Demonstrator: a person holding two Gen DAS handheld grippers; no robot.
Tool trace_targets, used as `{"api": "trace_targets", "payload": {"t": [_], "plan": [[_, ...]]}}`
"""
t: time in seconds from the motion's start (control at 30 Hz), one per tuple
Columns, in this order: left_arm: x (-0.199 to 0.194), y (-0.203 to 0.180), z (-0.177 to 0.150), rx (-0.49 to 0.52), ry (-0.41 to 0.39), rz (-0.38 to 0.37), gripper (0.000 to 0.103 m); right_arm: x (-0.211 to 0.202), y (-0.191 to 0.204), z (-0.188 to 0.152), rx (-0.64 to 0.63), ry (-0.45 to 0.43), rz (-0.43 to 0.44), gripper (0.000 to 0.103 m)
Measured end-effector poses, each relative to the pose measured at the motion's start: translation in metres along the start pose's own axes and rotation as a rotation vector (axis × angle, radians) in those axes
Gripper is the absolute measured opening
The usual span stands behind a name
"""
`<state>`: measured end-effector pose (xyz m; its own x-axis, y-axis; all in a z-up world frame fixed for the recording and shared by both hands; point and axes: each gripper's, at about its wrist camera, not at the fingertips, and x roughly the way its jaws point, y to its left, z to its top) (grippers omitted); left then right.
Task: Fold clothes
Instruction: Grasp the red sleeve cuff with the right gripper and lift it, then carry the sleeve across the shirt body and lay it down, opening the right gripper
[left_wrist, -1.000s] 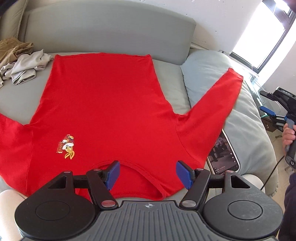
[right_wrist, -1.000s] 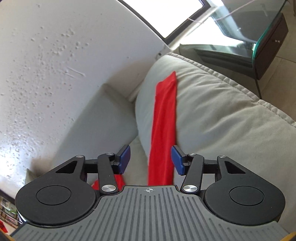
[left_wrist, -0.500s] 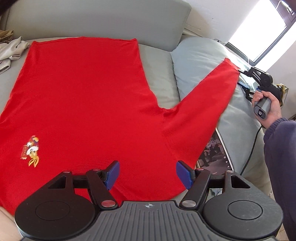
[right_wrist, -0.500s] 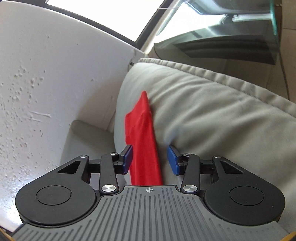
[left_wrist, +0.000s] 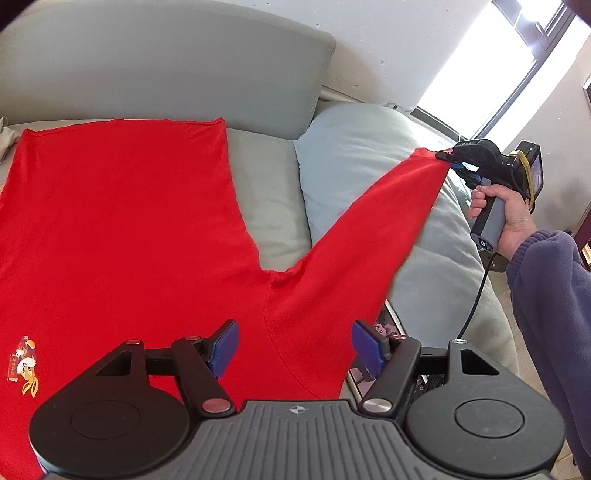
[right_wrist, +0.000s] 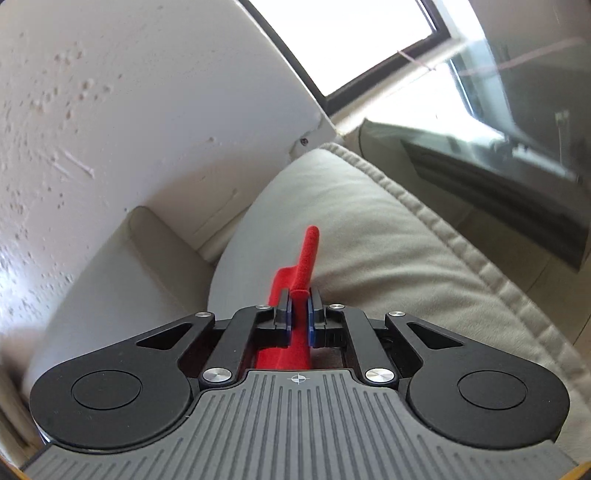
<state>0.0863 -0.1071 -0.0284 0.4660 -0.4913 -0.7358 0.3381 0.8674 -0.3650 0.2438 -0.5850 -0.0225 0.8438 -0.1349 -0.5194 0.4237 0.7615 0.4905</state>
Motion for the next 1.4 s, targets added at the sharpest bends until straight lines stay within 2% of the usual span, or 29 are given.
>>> {"api": "trace_targets", "payload": {"t": [0.1,0.23,0.3,0.43,0.57,0.7,0.8,0.9,0.93,1.0,1.03,1.07,1.13,1.23,1.3,1.4], "plan": [[-0.021,0.008,-0.005,-0.018,-0.051,0.015,0.066,-0.037,0.047,-0.007,-0.182,-0.043,-0.024,0.009],[-0.062,0.035,-0.016,-0.051,-0.140,0.104,0.066,-0.103,0.129,-0.043,-0.451,-0.122,0.066,0.009],[-0.087,0.058,-0.024,-0.097,-0.181,0.167,0.066,-0.136,0.171,-0.074,-0.558,-0.149,0.120,0.009],[-0.139,0.119,-0.052,-0.284,-0.245,0.265,0.066,-0.187,0.248,-0.154,-0.736,-0.147,0.207,0.009],[-0.183,0.170,-0.085,-0.462,-0.301,0.353,0.066,-0.207,0.296,-0.256,-0.808,-0.055,0.336,0.009],[-0.210,0.200,-0.108,-0.561,-0.338,0.385,0.066,-0.222,0.340,-0.358,-0.866,0.047,0.456,0.009],[-0.217,0.215,-0.121,-0.629,-0.353,0.369,0.066,-0.224,0.364,-0.423,-0.962,0.102,0.450,0.009],[-0.220,0.224,-0.130,-0.678,-0.367,0.341,0.066,-0.223,0.379,-0.475,-1.096,0.166,0.433,0.009],[-0.220,0.225,-0.132,-0.693,-0.370,0.329,0.066,-0.223,0.381,-0.486,-1.131,0.207,0.448,0.012],[-0.218,0.227,-0.133,-0.712,-0.373,0.306,0.066,-0.225,0.380,-0.499,-1.182,0.307,0.518,0.020],[-0.217,0.228,-0.134,-0.719,-0.373,0.298,0.066,-0.228,0.377,-0.495,-1.177,0.349,0.569,0.032],[-0.216,0.229,-0.135,-0.726,-0.371,0.294,0.066,-0.233,0.372,-0.488,-1.158,0.381,0.622,0.038],[-0.209,0.234,-0.133,-0.736,-0.356,0.282,0.067,-0.241,0.362,-0.470,-1.117,0.420,0.664,0.042],[-0.191,0.241,-0.126,-0.739,-0.318,0.248,0.064,-0.247,0.341,-0.431,-1.023,0.477,0.642,0.046],[-0.172,0.247,-0.112,-0.712,-0.285,0.231,0.059,-0.247,0.323,-0.402,-0.920,0.526,0.611,0.048],[-0.147,0.254,-0.088,-0.673,-0.242,0.255,0.056,-0.246,0.289,-0.367,-0.734,0.570,0.569,0.063]]}}
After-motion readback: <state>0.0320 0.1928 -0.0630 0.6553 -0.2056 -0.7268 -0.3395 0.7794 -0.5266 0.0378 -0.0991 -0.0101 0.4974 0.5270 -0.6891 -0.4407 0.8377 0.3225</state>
